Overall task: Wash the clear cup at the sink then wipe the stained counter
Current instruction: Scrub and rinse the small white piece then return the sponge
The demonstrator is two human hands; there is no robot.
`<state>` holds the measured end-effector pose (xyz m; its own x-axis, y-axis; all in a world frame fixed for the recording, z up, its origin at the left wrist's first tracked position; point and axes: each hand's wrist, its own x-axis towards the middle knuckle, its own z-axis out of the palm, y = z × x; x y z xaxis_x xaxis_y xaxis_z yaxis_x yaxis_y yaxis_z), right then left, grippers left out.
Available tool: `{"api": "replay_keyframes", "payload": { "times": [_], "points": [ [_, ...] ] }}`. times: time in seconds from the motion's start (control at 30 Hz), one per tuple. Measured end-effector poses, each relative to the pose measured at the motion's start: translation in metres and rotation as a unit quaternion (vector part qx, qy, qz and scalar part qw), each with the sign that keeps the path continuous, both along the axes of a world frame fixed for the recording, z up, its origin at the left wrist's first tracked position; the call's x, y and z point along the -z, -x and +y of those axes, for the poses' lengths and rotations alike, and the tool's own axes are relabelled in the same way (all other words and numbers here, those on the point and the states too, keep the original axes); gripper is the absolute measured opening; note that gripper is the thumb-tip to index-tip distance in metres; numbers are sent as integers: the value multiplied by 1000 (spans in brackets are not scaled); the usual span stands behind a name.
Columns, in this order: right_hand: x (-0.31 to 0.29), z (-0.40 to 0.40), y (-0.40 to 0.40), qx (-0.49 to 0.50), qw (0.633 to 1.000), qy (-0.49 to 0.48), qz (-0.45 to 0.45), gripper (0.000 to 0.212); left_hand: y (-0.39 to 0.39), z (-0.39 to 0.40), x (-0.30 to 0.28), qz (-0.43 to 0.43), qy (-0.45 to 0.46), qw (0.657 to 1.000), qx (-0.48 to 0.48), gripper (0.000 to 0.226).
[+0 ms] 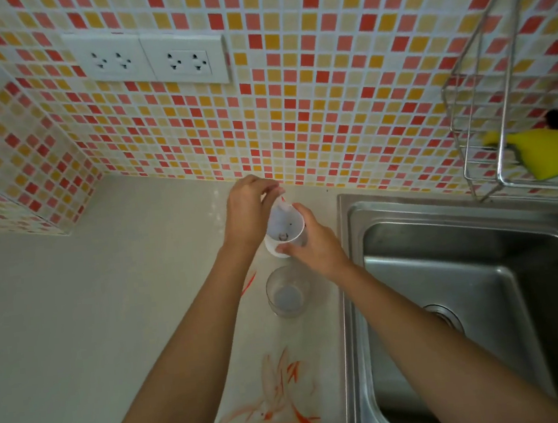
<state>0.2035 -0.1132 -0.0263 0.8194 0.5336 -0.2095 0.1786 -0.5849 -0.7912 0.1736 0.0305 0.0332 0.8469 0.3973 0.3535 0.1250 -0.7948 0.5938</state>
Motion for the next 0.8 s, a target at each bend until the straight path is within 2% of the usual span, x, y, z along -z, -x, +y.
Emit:
{"api": "replay_keyframes", "payload": {
  "times": [0.07, 0.17, 0.3, 0.4, 0.57, 0.7, 0.8],
  "points": [
    [-3, -7, 3, -18, 1000, 1, -8, 105, 8, 3, -7, -13, 32, 999, -10, 22],
    [-9, -32, 7, 16, 1000, -1, -4, 114, 28, -2, -13, -26, 71, 997, -11, 22],
    [-24, -78, 23, 49, 997, -14, -49, 90, 50, -23, -19, -24, 187, 982, -22, 21],
    [-44, -110, 40, 71, 994, -11, -86, 75, 63, -51, -22, -25, 240, 970, 13, 18],
    [-73, -167, 63, 129, 983, -28, -130, 50, 72, -109, -23, 6, 250, 965, 78, 10],
    [-112, -204, 75, 163, 970, -88, -155, 22, 70, -153, -24, 10, 247, 960, 130, 2],
    [-151, -226, 76, 167, 956, -119, -210, 16, 63, -180, -29, 29, 263, 952, 155, 3]
  ]
}}
